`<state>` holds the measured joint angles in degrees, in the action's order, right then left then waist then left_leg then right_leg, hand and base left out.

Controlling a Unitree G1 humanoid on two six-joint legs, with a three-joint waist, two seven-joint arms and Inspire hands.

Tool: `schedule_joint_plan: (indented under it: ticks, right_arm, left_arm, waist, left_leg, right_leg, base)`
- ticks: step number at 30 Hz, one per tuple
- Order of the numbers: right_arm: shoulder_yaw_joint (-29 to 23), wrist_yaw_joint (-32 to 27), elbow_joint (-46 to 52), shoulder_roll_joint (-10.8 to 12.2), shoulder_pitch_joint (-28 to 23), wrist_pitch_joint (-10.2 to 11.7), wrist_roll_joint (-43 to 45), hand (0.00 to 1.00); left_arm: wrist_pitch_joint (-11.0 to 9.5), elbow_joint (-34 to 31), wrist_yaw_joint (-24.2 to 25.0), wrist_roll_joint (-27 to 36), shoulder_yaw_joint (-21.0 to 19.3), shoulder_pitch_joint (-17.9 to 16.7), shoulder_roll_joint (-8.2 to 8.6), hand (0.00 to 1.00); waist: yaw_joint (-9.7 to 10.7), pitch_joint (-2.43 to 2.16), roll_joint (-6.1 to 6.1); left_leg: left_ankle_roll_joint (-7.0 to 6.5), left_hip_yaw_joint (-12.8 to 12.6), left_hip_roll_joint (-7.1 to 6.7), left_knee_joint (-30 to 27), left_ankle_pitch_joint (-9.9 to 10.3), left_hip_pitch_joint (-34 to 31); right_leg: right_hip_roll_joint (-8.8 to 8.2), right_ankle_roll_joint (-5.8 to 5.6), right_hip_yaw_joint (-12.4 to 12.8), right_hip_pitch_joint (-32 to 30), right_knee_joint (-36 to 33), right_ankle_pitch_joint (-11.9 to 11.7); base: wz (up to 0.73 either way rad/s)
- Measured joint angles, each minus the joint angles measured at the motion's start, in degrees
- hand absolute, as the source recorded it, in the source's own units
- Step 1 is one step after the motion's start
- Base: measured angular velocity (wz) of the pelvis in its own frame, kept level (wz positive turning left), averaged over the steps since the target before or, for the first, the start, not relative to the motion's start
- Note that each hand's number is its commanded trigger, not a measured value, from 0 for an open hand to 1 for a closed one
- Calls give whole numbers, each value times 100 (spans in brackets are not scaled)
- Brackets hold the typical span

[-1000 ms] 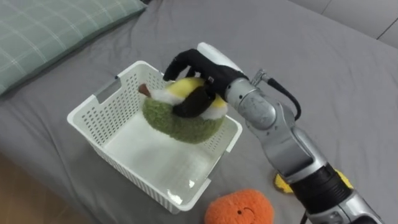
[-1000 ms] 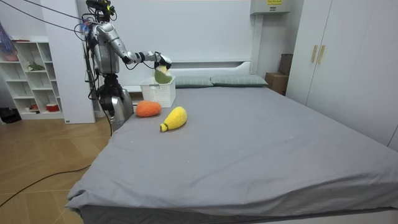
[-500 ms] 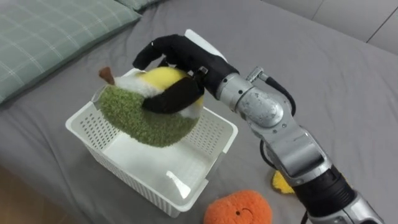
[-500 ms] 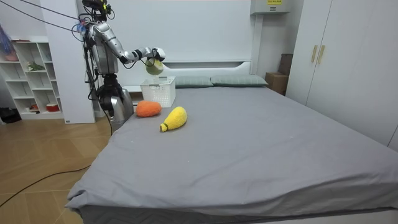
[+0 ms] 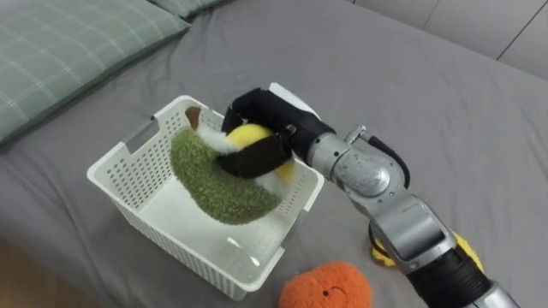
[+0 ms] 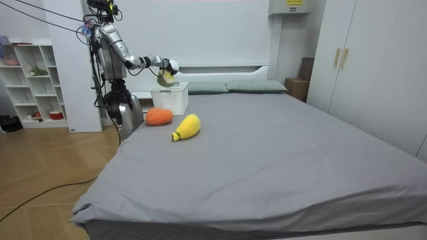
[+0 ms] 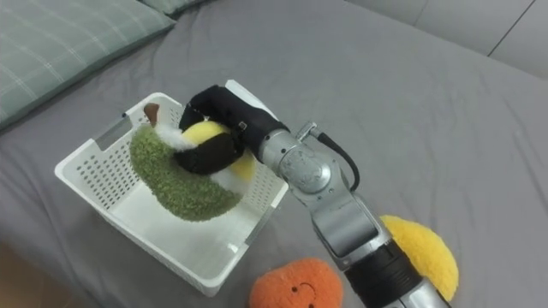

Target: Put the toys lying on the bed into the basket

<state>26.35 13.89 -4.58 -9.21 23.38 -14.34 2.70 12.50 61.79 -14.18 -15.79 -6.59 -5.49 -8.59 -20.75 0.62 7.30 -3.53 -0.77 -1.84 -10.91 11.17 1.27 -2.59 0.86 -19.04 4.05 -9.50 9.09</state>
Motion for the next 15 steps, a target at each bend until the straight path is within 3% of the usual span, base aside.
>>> schedule_joint_plan:
  ticks: [15]
  right_arm:
    - [3,6,0,1,-1,0,0,0]
  left_arm:
    - [-1,0,140,-1,-1,3,-11,0]
  waist:
    - [3,7,34]
  left_leg:
    - [0,0,0,9,0,0]
  right_leg:
    - [14,0,-5,0,3,0]
  base:
    - [0]
